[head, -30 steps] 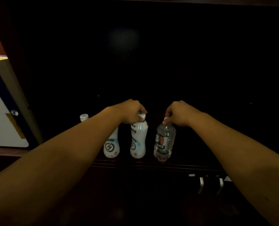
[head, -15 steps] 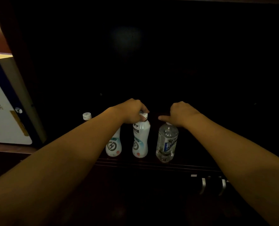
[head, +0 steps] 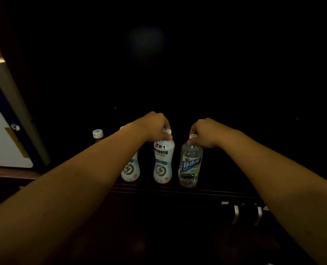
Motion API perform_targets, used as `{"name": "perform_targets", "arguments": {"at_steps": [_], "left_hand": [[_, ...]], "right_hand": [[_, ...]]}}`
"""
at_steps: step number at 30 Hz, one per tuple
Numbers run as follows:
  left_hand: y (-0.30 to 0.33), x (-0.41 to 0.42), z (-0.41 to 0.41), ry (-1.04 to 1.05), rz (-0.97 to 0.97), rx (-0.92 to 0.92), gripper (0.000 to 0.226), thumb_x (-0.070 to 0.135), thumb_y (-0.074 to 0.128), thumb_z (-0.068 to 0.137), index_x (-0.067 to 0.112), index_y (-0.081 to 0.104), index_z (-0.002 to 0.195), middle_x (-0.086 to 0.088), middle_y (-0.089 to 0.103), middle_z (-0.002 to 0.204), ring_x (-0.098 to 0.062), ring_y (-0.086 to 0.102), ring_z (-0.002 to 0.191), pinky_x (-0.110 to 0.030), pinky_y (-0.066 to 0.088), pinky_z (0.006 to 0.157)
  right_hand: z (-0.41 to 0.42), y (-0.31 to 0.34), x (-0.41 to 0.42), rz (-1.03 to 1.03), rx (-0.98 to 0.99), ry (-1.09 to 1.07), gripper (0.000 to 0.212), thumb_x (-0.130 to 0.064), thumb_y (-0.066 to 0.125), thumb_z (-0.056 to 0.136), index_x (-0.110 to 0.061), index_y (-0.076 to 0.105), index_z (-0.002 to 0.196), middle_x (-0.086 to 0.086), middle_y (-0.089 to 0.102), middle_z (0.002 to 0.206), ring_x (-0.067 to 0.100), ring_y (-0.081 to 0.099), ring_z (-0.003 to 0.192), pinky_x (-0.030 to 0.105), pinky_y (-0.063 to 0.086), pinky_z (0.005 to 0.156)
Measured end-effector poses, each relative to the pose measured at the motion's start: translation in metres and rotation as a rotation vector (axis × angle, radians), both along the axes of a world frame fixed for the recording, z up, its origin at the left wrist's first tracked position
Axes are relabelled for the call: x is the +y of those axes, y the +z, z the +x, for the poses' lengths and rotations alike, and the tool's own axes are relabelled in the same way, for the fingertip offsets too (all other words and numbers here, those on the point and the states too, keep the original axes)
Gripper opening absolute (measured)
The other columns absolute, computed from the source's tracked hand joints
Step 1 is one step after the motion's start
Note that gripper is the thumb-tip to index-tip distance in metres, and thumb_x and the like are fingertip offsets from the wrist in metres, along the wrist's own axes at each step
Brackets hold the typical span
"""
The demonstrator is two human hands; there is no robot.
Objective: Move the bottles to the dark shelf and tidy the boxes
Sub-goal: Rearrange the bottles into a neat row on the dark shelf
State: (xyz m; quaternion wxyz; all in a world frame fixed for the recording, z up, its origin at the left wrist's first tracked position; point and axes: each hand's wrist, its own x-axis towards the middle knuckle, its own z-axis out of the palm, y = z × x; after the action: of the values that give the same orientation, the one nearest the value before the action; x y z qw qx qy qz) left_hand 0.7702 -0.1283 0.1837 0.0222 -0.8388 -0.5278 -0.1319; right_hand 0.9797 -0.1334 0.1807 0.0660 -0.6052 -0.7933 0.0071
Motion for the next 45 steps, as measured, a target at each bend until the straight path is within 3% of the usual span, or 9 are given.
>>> {"name": "perform_targets", "arguments": {"at_steps": [6, 10, 25, 32, 35, 38, 40, 43, 45], "left_hand": [[0.001, -0.001, 0.002, 0.018, -0.005, 0.024, 0.045, 0.042, 0.069, 0.088, 0.014, 0.067, 0.123, -0.002, 0.066, 0.125, -0.018, 0.059, 0.114, -0.031, 0.047, 0.092], [0.001, -0.002, 0.003, 0.029, -0.026, 0.021, 0.046, 0.041, 0.069, 0.088, 0.013, 0.067, 0.123, -0.003, 0.066, 0.125, -0.019, 0.059, 0.114, -0.036, 0.049, 0.094], [-0.001, -0.013, 0.010, 0.121, 0.012, 0.007, 0.044, 0.043, 0.066, 0.090, 0.012, 0.067, 0.122, -0.006, 0.066, 0.122, -0.022, 0.058, 0.114, -0.037, 0.048, 0.096], [-0.012, -0.011, 0.011, 0.202, 0.064, -0.028, 0.046, 0.048, 0.065, 0.090, 0.014, 0.068, 0.120, -0.007, 0.067, 0.118, -0.023, 0.059, 0.109, -0.030, 0.046, 0.081], [-0.019, -0.012, 0.007, 0.186, 0.063, -0.132, 0.048, 0.049, 0.064, 0.090, 0.014, 0.066, 0.123, -0.008, 0.066, 0.119, -0.024, 0.059, 0.110, -0.032, 0.049, 0.084], [-0.037, -0.017, -0.002, 0.205, 0.037, -0.305, 0.062, 0.059, 0.061, 0.087, 0.021, 0.053, 0.136, -0.007, 0.062, 0.125, -0.025, 0.058, 0.113, -0.038, 0.052, 0.089], [-0.056, -0.022, -0.007, 0.231, -0.005, -0.490, 0.076, 0.064, 0.062, 0.083, 0.022, 0.040, 0.142, -0.003, 0.060, 0.125, -0.024, 0.059, 0.113, -0.038, 0.052, 0.087], [-0.094, -0.033, -0.010, 0.246, -0.080, -0.764, 0.090, 0.060, 0.069, 0.080, 0.019, 0.027, 0.148, 0.000, 0.058, 0.126, -0.021, 0.058, 0.114, -0.039, 0.052, 0.091], [-0.122, -0.041, -0.008, 0.246, -0.118, -0.833, 0.095, 0.054, 0.073, 0.081, 0.017, 0.021, 0.152, -0.001, 0.054, 0.133, -0.020, 0.056, 0.119, -0.043, 0.052, 0.095]], "right_hand": [[-0.013, -0.003, 0.003, 0.041, -0.060, -0.063, 0.030, -0.045, 0.073, 0.085, -0.016, 0.071, 0.093, -0.002, 0.061, 0.080, 0.014, 0.059, 0.074, 0.026, 0.037, 0.052], [-0.011, 0.001, 0.002, 0.008, -0.103, -0.048, 0.028, -0.040, 0.072, 0.087, -0.015, 0.072, 0.102, 0.003, 0.067, 0.095, 0.018, 0.062, 0.083, 0.028, 0.044, 0.060], [-0.005, -0.005, -0.004, 0.017, -0.023, -0.112, 0.032, -0.042, 0.070, 0.089, -0.016, 0.072, 0.109, 0.004, 0.068, 0.101, 0.019, 0.061, 0.086, 0.028, 0.044, 0.064], [-0.001, -0.019, -0.014, 0.050, 0.119, -0.126, 0.043, -0.041, 0.063, 0.094, -0.016, 0.062, 0.129, 0.011, 0.063, 0.123, 0.026, 0.060, 0.108, 0.032, 0.047, 0.077], [0.008, -0.036, -0.021, 0.081, 0.270, -0.083, 0.054, -0.039, 0.058, 0.098, -0.021, 0.046, 0.146, 0.010, 0.052, 0.135, 0.028, 0.051, 0.124, 0.033, 0.044, 0.092], [0.019, -0.055, -0.028, 0.111, 0.443, -0.048, 0.061, -0.038, 0.060, 0.097, -0.028, 0.035, 0.151, 0.008, 0.048, 0.138, 0.026, 0.051, 0.125, 0.028, 0.043, 0.090], [0.022, -0.070, -0.032, 0.118, 0.550, -0.058, 0.069, -0.044, 0.062, 0.094, -0.029, 0.029, 0.153, 0.007, 0.047, 0.141, 0.025, 0.052, 0.125, 0.033, 0.047, 0.094], [0.026, -0.098, -0.040, 0.057, 0.745, -0.132, 0.086, -0.055, 0.066, 0.086, -0.027, 0.022, 0.154, 0.006, 0.047, 0.143, 0.022, 0.054, 0.124, 0.044, 0.050, 0.099], [0.028, -0.120, -0.044, -0.010, 0.839, -0.200, 0.093, -0.058, 0.070, 0.082, -0.027, 0.020, 0.155, 0.004, 0.049, 0.143, 0.021, 0.055, 0.123, 0.044, 0.051, 0.098]]}}
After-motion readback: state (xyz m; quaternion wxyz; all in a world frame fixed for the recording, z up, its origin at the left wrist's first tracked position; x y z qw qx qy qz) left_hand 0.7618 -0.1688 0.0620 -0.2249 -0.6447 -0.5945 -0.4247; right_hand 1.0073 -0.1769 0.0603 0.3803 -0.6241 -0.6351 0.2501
